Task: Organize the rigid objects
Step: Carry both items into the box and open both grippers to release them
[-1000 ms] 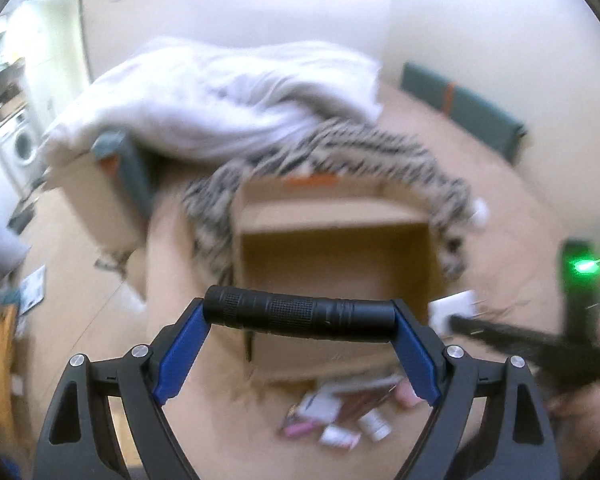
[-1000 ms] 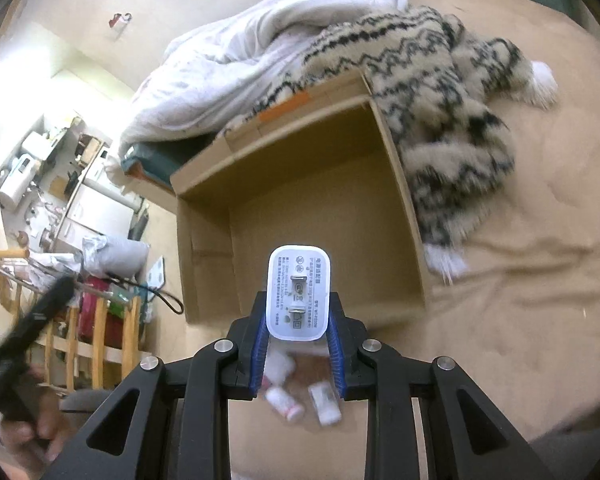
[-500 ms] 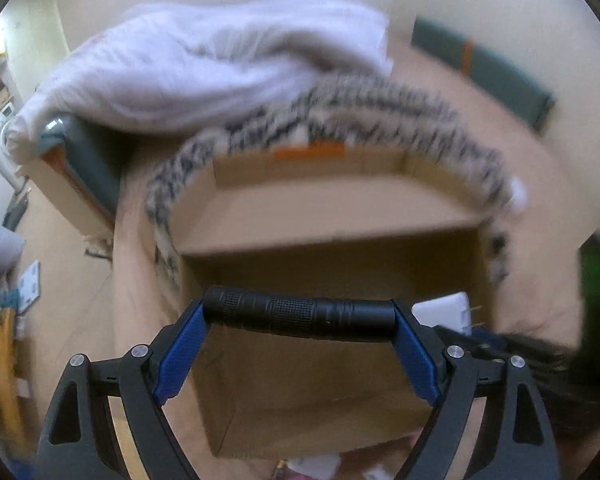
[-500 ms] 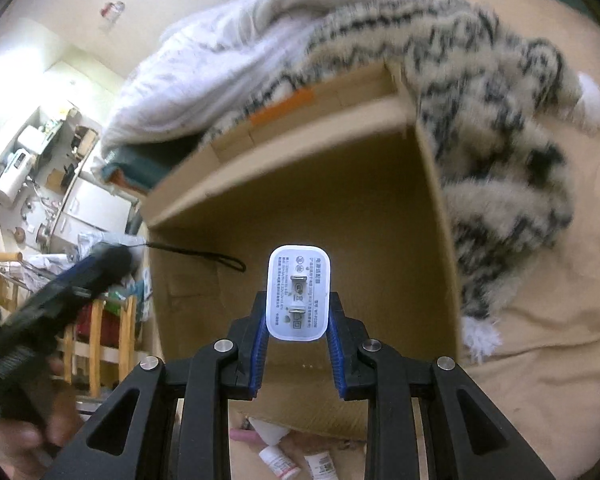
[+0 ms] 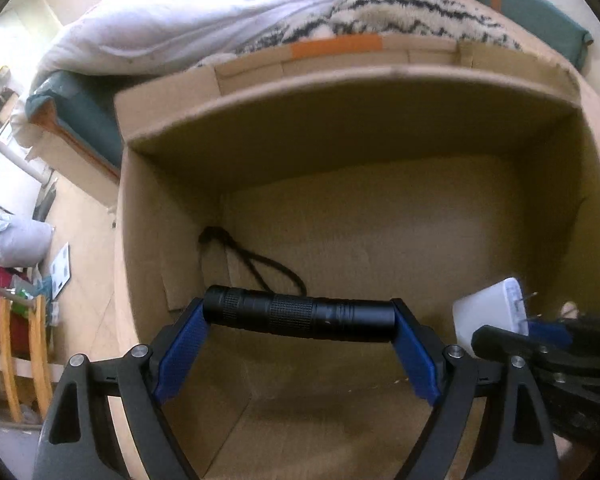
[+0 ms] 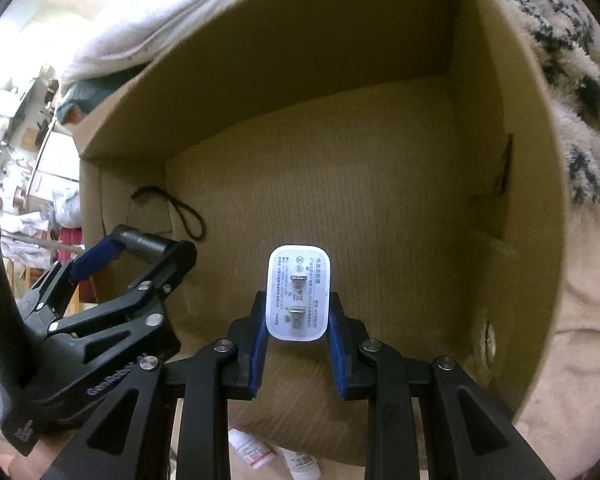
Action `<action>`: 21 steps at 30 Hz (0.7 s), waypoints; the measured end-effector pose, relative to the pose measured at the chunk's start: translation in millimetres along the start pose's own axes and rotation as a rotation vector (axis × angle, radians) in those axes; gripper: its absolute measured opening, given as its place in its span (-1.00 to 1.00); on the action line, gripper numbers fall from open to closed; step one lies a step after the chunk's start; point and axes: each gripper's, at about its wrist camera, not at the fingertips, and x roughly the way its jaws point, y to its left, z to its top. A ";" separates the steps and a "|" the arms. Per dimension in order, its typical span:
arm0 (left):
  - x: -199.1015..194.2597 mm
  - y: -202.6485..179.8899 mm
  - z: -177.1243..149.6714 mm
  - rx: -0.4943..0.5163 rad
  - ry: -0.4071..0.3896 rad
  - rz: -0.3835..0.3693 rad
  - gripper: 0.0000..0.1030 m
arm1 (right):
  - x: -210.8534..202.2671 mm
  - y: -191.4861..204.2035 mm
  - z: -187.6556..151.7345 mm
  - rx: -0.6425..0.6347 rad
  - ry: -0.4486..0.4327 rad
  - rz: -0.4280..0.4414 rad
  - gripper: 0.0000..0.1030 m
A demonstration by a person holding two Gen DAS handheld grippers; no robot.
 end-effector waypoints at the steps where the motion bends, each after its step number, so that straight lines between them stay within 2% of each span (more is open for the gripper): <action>1: 2.3 0.8 -2.6 0.000 0.008 0.005 0.68 | 3.3 2.6 1.9 0.000 0.009 0.000 -0.45; 4: 8.3 1.4 -8.4 -0.004 0.029 0.005 0.68 | 10.0 2.5 0.3 -0.005 0.022 -0.022 -0.45; 9: 5.4 -3.9 -14.9 0.035 -0.006 0.051 0.68 | 13.6 2.2 5.3 0.011 0.018 -0.033 -0.45; 11: 6.0 -5.6 -13.9 0.031 -0.011 0.047 0.68 | 10.5 1.4 4.7 0.007 0.005 -0.043 -0.45; 18: 9.6 -6.0 -16.4 0.016 0.017 0.047 0.68 | -6.8 8.3 5.6 -0.073 -0.081 -0.117 -0.45; 21: 14.2 -4.5 -16.5 0.014 0.031 0.050 0.68 | -19.9 19.6 5.2 -0.132 -0.149 -0.141 -0.44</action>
